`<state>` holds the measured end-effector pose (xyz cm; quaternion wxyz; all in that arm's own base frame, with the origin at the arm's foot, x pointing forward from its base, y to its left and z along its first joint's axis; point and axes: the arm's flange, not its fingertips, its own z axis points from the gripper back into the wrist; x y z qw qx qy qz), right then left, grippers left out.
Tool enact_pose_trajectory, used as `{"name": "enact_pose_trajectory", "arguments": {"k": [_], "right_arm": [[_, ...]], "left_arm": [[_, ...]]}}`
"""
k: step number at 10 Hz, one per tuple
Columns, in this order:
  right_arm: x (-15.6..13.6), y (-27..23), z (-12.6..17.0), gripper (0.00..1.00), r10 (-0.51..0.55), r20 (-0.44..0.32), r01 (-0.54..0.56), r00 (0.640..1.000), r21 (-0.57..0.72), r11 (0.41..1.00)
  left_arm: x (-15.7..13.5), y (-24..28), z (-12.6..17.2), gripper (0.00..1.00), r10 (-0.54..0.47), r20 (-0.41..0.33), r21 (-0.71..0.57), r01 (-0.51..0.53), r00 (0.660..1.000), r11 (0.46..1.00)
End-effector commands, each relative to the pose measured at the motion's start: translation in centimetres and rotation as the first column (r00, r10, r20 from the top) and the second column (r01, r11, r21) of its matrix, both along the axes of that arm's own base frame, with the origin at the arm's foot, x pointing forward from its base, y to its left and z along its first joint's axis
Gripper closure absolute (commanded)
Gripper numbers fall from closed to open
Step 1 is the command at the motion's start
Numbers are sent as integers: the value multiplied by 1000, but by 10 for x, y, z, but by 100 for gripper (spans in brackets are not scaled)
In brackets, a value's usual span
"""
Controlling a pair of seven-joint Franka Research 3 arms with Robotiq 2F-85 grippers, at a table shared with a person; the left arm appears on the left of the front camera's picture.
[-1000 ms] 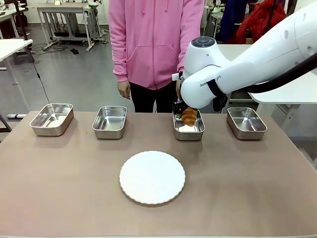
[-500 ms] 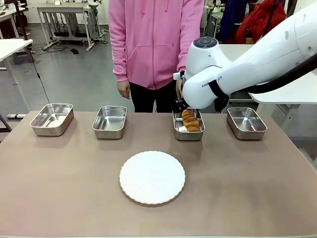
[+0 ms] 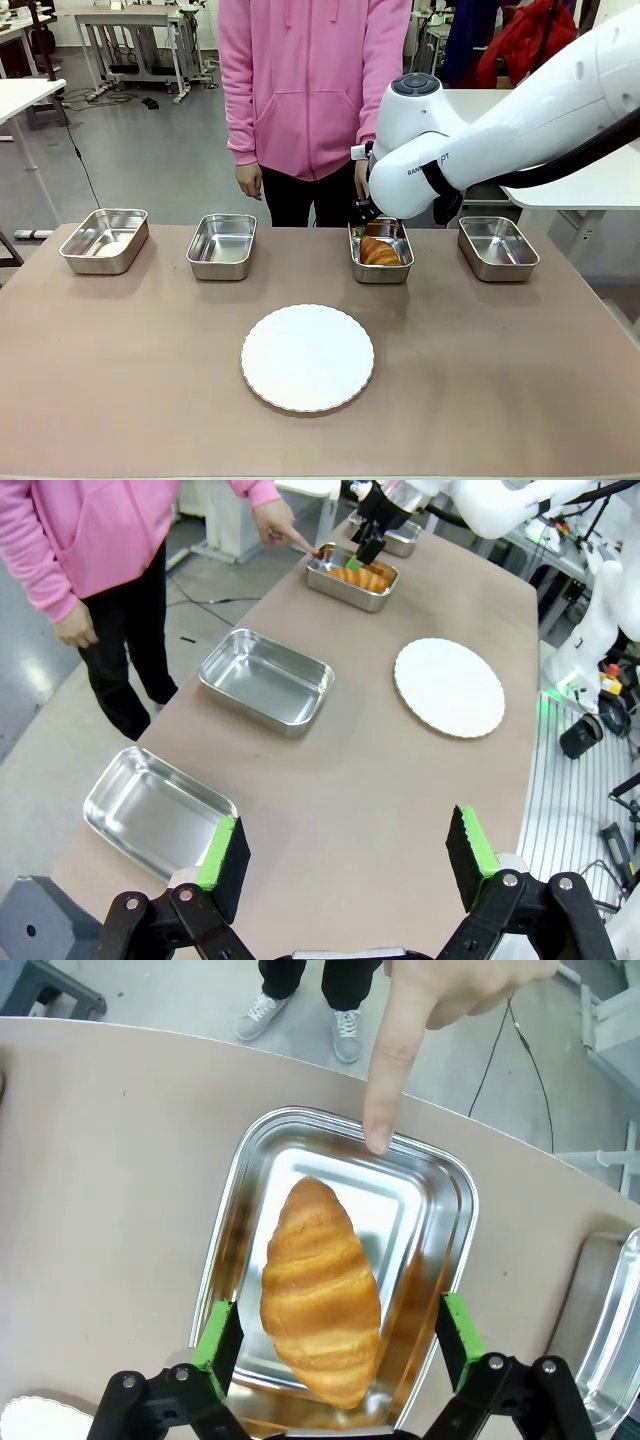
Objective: Place the bread in the container.
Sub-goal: Place the Butter Roll into the Airtight Container indicated by the human.
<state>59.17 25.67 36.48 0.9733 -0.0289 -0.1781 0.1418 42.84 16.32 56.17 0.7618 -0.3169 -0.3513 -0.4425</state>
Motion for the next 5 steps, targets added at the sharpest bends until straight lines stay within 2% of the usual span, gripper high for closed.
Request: {"name": "enact_pose_trajectory", "arguments": {"k": [1, 5], "right_arm": [[0, 0, 0, 0, 12, 2, -12, 1000, -4, 1000], [0, 0, 0, 0, 12, 2, -12, 1000, -4, 1000]], "left_arm": [[-1, -1, 2, 0, -8, 13, -1, 8, 1000, 1000], [-1, -1, 2, 0, -8, 13, -1, 8, 1000, 1000]]}}
